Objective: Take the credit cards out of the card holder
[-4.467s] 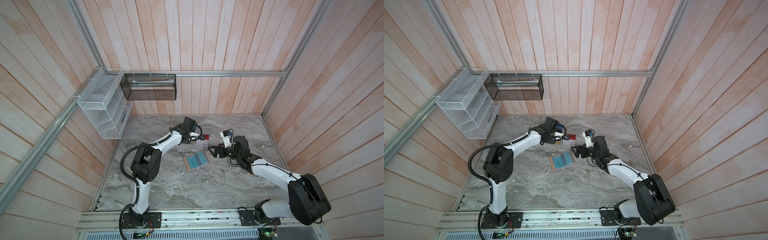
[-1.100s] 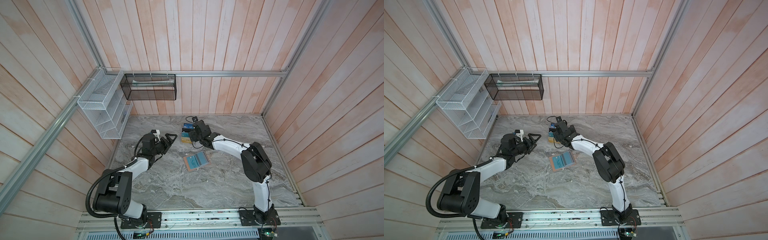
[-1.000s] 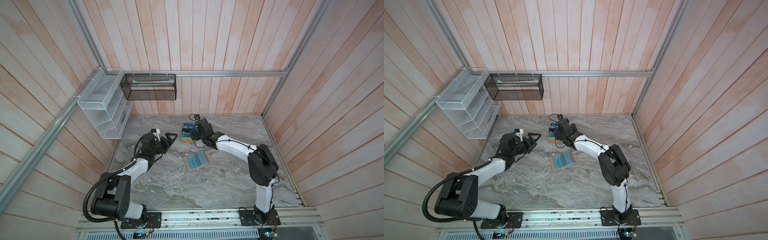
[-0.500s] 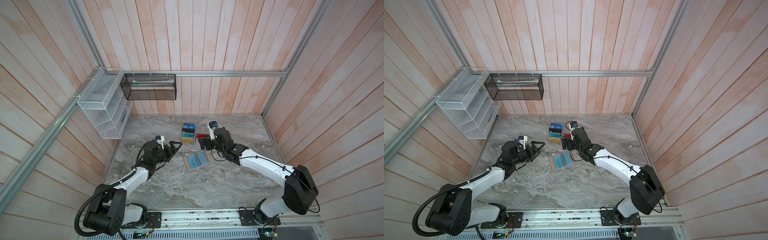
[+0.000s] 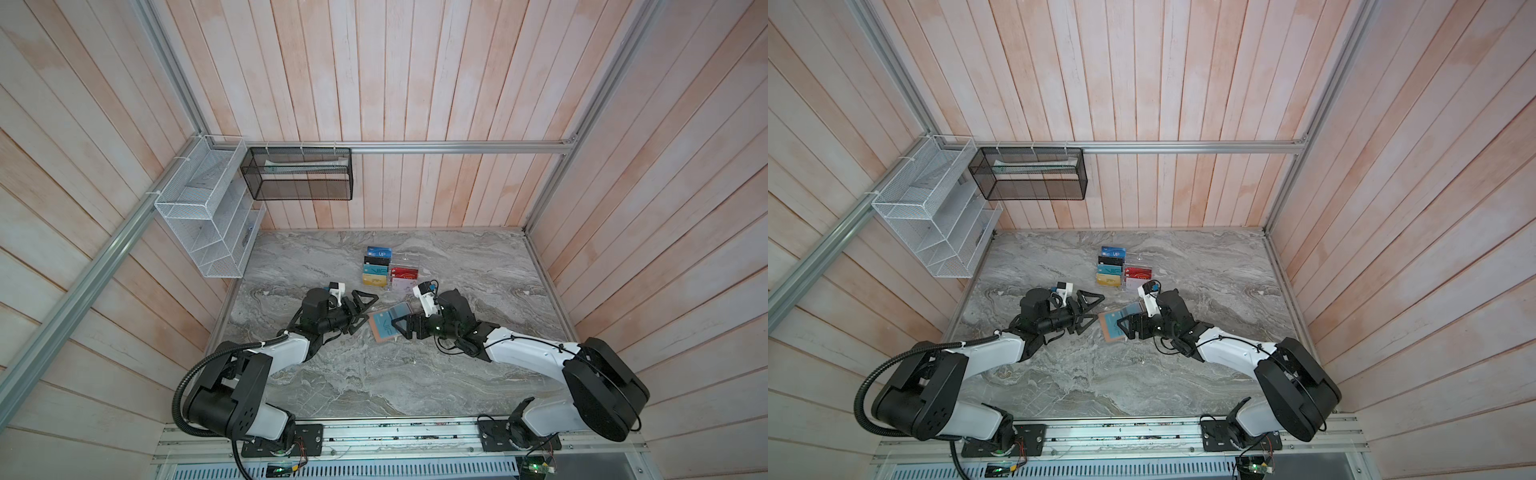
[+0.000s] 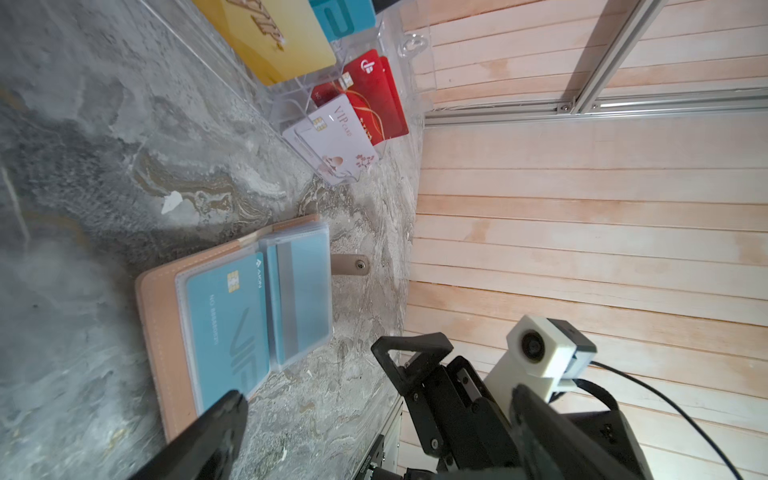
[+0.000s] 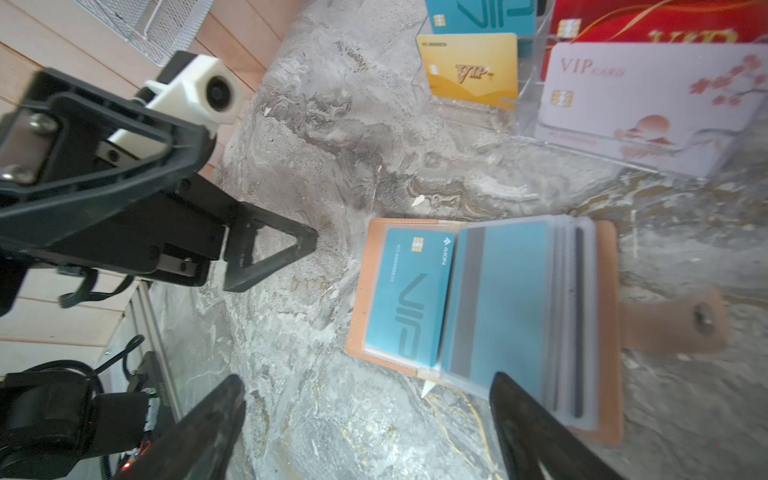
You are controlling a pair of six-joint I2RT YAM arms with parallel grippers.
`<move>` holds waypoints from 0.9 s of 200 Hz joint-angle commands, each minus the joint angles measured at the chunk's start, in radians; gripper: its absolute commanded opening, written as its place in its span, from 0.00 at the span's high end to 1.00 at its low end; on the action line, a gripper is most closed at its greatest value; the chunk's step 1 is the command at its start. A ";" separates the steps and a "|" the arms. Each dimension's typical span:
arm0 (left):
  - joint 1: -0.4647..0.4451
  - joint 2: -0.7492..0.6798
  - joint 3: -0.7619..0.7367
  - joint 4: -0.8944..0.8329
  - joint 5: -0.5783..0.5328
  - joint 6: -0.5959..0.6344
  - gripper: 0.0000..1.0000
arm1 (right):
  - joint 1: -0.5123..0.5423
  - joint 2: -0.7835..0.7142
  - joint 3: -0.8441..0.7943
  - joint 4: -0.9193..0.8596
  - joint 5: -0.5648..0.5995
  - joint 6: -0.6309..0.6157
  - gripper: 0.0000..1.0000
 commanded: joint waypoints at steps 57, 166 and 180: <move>-0.027 0.199 0.035 0.189 0.031 -0.080 0.00 | 0.004 0.115 -0.031 0.189 -0.128 0.088 0.11; -0.027 0.305 0.017 0.193 0.006 -0.064 0.00 | 0.017 0.234 -0.037 0.289 -0.108 0.192 0.17; -0.027 0.299 0.016 0.176 0.004 -0.059 0.00 | 0.017 0.242 -0.038 0.298 -0.108 0.197 0.17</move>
